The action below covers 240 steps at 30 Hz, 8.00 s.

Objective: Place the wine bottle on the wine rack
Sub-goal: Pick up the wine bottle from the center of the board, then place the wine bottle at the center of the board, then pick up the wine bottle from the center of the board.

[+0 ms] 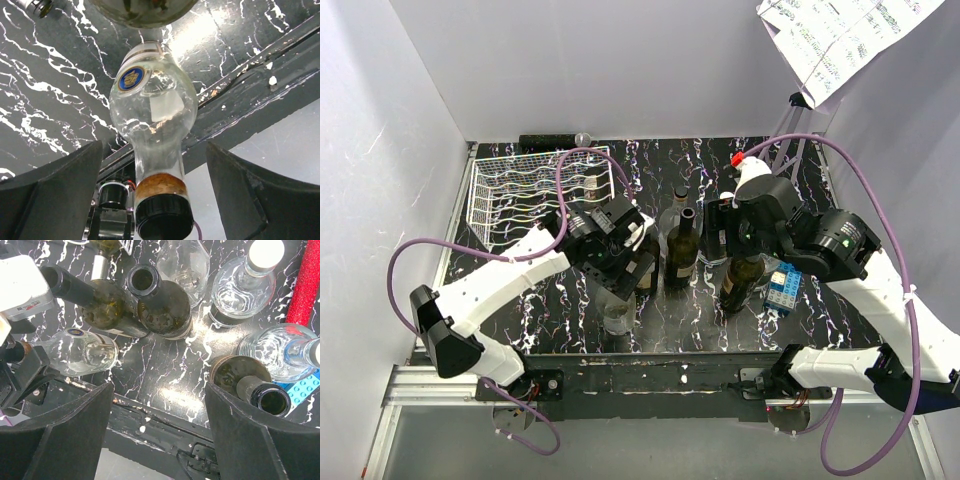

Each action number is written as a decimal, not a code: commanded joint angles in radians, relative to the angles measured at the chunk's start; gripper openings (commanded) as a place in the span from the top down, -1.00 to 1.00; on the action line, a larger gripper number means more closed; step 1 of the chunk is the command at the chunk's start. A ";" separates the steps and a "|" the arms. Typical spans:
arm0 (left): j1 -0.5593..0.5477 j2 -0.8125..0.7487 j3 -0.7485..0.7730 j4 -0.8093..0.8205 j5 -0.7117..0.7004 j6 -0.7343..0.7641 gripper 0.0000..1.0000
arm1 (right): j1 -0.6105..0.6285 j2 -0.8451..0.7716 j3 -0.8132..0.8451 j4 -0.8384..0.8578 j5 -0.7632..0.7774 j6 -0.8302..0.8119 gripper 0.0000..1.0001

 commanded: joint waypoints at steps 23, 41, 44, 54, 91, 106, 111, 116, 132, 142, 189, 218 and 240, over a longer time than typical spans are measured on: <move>-0.010 -0.069 0.019 -0.081 -0.112 0.045 1.00 | -0.020 0.025 0.005 0.048 -0.024 0.006 -0.61; -0.010 -0.155 0.114 -0.156 -0.240 -0.021 1.00 | -0.025 0.038 0.044 0.077 0.024 0.015 -0.61; -0.010 -0.162 0.089 -0.144 -0.246 -0.030 1.00 | -0.026 0.041 0.039 0.079 0.019 0.015 -0.61; 0.045 -0.185 -0.050 -0.115 -0.274 -0.090 1.00 | -0.030 0.035 0.030 0.086 0.005 0.010 -0.60; 0.131 -0.153 -0.072 -0.211 -0.191 -0.122 -0.84 | -0.045 0.009 -0.019 0.122 -0.011 0.010 -0.60; 0.131 -0.173 -0.150 -0.214 -0.057 -0.122 -0.23 | -0.069 -0.044 -0.110 0.149 -0.011 0.035 -0.60; 0.143 -0.165 -0.159 -0.214 -0.087 -0.130 -0.10 | -0.083 -0.039 -0.104 0.146 -0.019 0.018 -0.60; 0.159 -0.159 -0.170 -0.214 -0.100 -0.130 0.13 | -0.099 -0.033 -0.093 0.145 -0.030 0.004 -0.60; 0.185 -0.119 -0.136 -0.214 -0.125 -0.105 0.15 | -0.128 -0.034 -0.102 0.143 -0.050 -0.017 -0.60; 0.188 -0.116 -0.141 -0.214 -0.107 -0.082 1.00 | -0.140 -0.036 -0.111 0.157 -0.068 -0.025 -0.60; 0.439 -0.230 0.005 -0.107 0.057 -0.128 1.00 | -0.151 -0.016 -0.077 0.171 -0.065 -0.030 -0.59; 0.626 -0.362 -0.046 0.065 0.335 -0.145 1.00 | -0.155 -0.027 -0.071 0.182 -0.107 -0.047 -0.58; 0.719 -0.340 0.049 0.197 0.393 -0.185 1.00 | -0.158 0.009 -0.010 0.163 -0.105 -0.082 -0.58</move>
